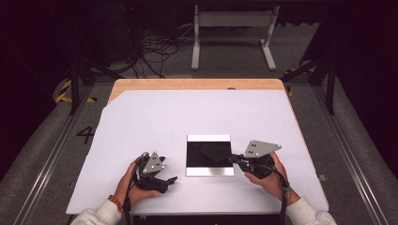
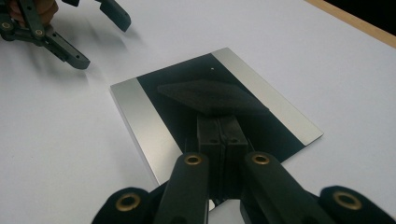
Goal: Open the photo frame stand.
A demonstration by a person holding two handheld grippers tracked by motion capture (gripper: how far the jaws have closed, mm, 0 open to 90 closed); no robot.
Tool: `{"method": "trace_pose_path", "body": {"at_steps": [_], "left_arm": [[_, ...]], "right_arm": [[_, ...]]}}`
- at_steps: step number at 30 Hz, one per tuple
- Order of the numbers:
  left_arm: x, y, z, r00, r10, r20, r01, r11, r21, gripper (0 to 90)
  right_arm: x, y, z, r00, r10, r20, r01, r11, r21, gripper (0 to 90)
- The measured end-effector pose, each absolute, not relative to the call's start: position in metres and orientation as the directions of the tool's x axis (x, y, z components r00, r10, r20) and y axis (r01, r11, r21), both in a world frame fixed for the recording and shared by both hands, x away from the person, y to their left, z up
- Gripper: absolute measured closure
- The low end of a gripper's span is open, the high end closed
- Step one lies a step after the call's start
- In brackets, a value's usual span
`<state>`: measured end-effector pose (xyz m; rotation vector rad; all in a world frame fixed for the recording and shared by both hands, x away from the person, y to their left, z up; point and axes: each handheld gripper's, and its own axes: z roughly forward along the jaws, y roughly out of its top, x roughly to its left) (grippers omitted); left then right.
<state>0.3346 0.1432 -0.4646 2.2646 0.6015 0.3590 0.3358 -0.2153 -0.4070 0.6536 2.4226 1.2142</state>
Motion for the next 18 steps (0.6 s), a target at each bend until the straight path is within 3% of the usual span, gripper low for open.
{"method": "trace_pose_path", "body": {"at_steps": [18], "left_arm": [[0.3352, 0.1426, -0.4649, 0.853, 0.518, 0.072, 0.308, -0.608, 0.732, 18.0]], "right_arm": [[0.3359, -0.2154, -0.4085, -0.831, 0.547, -0.103, 0.247, 0.528, 0.812, 89.3]]}}
